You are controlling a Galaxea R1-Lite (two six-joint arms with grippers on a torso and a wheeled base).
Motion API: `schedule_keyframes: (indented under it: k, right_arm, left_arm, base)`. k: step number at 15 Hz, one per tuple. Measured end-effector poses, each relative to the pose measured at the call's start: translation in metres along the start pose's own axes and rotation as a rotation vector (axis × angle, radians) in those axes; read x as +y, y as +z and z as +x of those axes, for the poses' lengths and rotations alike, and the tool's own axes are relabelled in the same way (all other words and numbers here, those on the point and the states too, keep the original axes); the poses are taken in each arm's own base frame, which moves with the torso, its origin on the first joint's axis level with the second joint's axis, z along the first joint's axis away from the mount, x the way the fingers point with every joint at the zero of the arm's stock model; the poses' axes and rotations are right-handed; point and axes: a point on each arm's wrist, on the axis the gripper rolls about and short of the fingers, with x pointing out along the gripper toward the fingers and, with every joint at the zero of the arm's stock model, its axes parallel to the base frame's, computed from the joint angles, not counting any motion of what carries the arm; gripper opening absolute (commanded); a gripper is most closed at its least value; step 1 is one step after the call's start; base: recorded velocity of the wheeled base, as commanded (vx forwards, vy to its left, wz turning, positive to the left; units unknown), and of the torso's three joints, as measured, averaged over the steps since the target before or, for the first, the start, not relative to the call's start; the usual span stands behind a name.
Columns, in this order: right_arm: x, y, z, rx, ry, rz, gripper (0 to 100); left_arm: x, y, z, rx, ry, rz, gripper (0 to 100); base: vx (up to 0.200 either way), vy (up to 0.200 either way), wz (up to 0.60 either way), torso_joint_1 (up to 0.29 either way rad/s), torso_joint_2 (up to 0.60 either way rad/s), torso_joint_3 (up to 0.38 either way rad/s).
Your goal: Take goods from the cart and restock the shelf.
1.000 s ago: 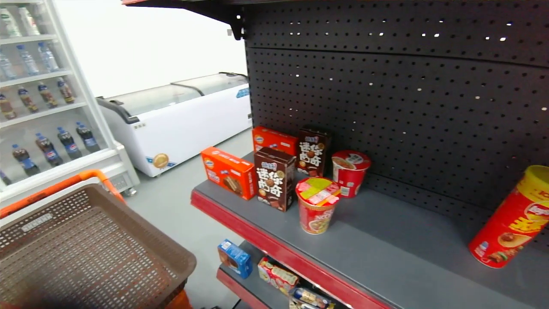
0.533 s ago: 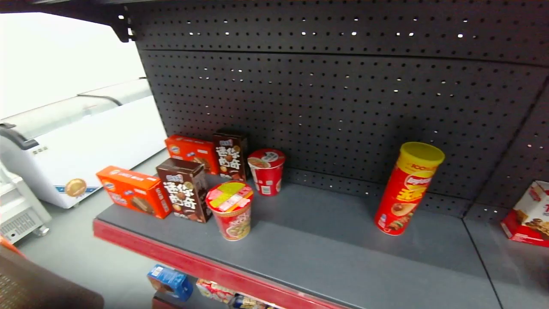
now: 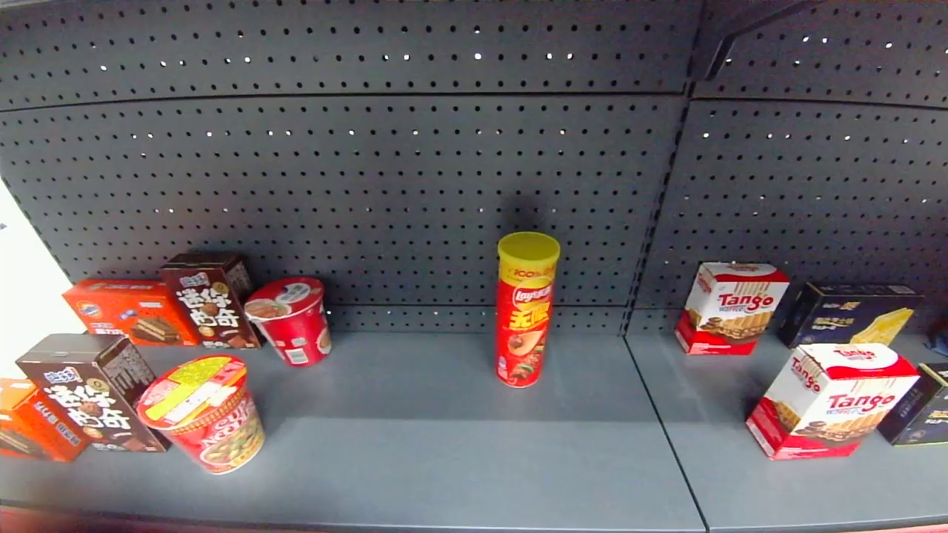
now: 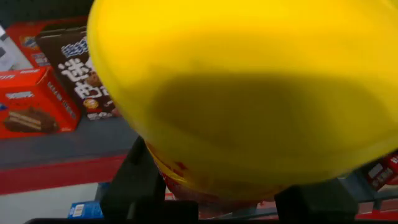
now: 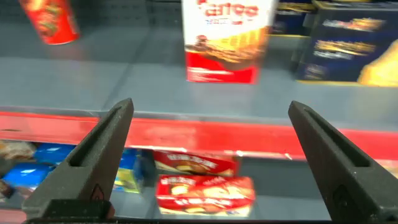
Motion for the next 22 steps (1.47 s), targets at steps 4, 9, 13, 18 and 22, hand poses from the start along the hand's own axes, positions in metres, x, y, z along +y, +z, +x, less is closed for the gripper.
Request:
schedule_keyframes:
  k: [4, 9, 13, 18, 22]
  right_arm:
    - [0.0, 0.0, 0.0, 0.0, 0.0, 0.0, 100]
    - [0.0, 0.0, 0.001, 0.012, 0.002, 0.0, 100]
    - [0.0, 0.001, 0.001, 0.014, 0.001, -0.05, 100]
    - [0.001, 0.049, 0.001, -0.074, 0.117, 0.028, 100]
    - [0.003, 0.108, 0.024, -0.043, 0.387, 0.034, 100]
  left_arm:
    - [0.0, 0.0, 0.0, -0.003, 0.002, -0.001, 0]
    - [0.0, 0.002, -0.001, -0.008, 0.017, 0.0, 0]
    - [0.001, 0.007, -0.003, -0.016, 0.054, 0.005, 0]
    - [0.001, 0.02, -0.017, 0.032, 0.093, 0.042, 0]
    - [0.001, 0.012, -0.025, 0.077, 0.131, 0.046, 0]
  base:
    - [0.0, 0.0, 0.0, 0.0, 0.0, 0.0]
    - [0.0, 0.0, 0.0, 0.0, 0.0, 0.0]
    - [0.0, 0.0, 0.0, 0.0, 0.0, 0.0]
    - [0.0, 0.0, 0.0, 0.0, 0.0, 0.0]
    - [0.0, 0.0, 0.0, 0.0, 0.0, 0.0]
